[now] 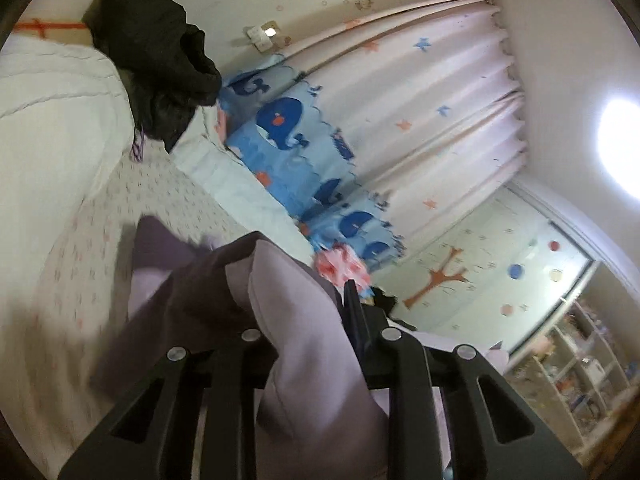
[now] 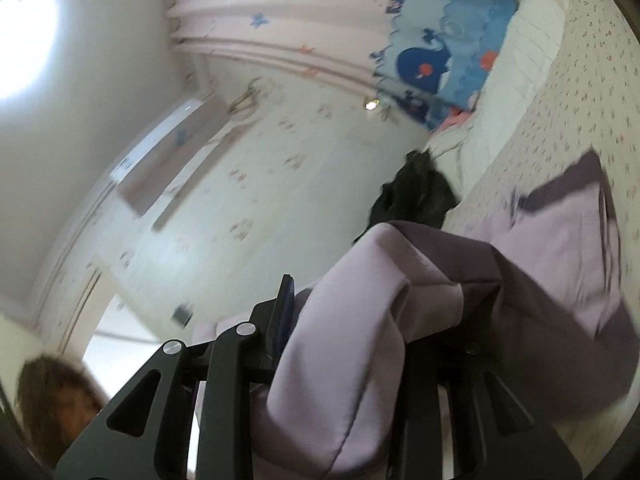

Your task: Fold large clothes

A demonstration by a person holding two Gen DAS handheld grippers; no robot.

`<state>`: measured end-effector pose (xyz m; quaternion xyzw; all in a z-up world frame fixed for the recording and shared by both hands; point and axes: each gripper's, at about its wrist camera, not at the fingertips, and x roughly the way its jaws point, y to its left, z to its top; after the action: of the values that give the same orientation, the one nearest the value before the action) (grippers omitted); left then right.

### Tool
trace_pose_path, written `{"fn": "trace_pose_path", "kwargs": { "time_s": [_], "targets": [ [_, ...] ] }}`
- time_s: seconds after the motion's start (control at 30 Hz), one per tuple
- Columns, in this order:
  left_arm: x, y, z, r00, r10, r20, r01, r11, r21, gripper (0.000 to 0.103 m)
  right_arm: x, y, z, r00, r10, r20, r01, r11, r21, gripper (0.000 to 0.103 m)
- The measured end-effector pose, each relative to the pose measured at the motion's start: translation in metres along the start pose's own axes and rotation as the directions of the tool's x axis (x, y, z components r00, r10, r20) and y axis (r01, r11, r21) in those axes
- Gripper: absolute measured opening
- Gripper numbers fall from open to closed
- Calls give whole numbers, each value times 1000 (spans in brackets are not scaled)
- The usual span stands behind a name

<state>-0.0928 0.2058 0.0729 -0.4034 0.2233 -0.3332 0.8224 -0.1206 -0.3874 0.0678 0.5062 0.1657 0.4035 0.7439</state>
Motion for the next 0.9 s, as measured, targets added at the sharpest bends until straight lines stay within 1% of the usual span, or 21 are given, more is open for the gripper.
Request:
{"fn": "trace_pose_path", "kwargs": {
  "time_s": [0.1, 0.17, 0.2, 0.27, 0.3, 0.33, 0.37, 0.4, 0.43, 0.47, 0.57, 0.6, 0.63, 0.67, 0.7, 0.73, 0.77, 0.8, 0.83, 0.87, 0.9],
  "targets": [
    [53, 20, 32, 997, 82, 14, -82, 996, -21, 24, 25, -33, 40, 995, -98, 34, 97, 995, 36, 27],
    [82, 41, 46, 990, 137, 21, -135, 990, -47, 24, 38, -59, 61, 984, -169, 56, 165, 984, 69, 27],
    [93, 50, 50, 987, 158, 19, -157, 986, -53, 24, 47, -75, 70, 976, -208, 59, 203, 975, 89, 27],
    [126, 76, 56, 973, 231, 3, -230, 970, -73, 24, 69, -117, 86, 944, -328, 43, 320, 939, 122, 27],
    [142, 88, 55, 959, 283, -7, -283, 957, -65, 24, 78, -138, 87, 930, -367, 32, 359, 921, 148, 28],
    [160, 103, 52, 938, 345, -26, -346, 937, -54, 24, 84, -157, 87, 912, -409, 18, 400, 900, 175, 28],
    [176, 119, 48, 912, 406, -57, -408, 912, -43, 24, 90, -182, 86, 890, -456, -7, 448, 871, 203, 27],
    [190, 137, 39, 879, 467, -99, -471, 882, -26, 24, 94, -200, 83, 881, -473, -22, 466, 856, 222, 27],
    [202, 154, 30, 848, 511, -143, -517, 856, -13, 24, 93, -219, 76, 891, -452, -31, 445, 860, 251, 27],
    [210, 171, 20, 835, 523, -172, -534, 845, -21, 24, 94, -233, 73, 917, -398, -25, 388, 877, 285, 27],
    [203, 182, 17, 854, 485, -188, -505, 860, -71, 24, 94, -234, 71, 931, -365, -14, 353, 890, 288, 29],
    [201, 180, 19, 854, 481, -199, -502, 862, -71, 27, 92, -232, 73, 931, -364, -26, 355, 887, 297, 32],
    [199, 176, 22, 853, 474, -217, -498, 864, -74, 34, 89, -231, 75, 931, -364, -28, 353, 880, 316, 40],
    [195, 170, 28, 859, 456, -231, -485, 870, -88, 40, 80, -230, 75, 934, -357, -22, 343, 876, 338, 45],
    [187, 162, 35, 875, 424, -234, -458, 881, -118, 56, 78, -226, 78, 937, -348, -1, 325, 874, 361, 57],
    [181, 154, 44, 890, 402, -215, -437, 886, -155, 76, 75, -217, 82, 934, -355, 27, 321, 873, 367, 70],
    [170, 146, 50, 900, 397, -182, -428, 885, -184, 85, 72, -207, 87, 931, -363, 45, 324, 875, 360, 77],
    [158, 137, 57, 912, 387, -135, -408, 886, -218, 94, 68, -194, 91, 923, -378, 72, 334, 879, 340, 92],
    [152, 131, 62, 924, 368, -107, -383, 892, -239, 95, 66, -181, 93, 918, -385, 96, 339, 886, 316, 96],
    [142, 120, 69, 938, 338, -79, -347, 903, -255, 95, 63, -170, 93, 915, -389, 101, 345, 889, 299, 96],
    [135, 111, 74, 940, 335, -57, -338, 905, -257, 95, 66, -157, 95, 909, -409, 82, 376, 888, 263, 96]
  ]
}}
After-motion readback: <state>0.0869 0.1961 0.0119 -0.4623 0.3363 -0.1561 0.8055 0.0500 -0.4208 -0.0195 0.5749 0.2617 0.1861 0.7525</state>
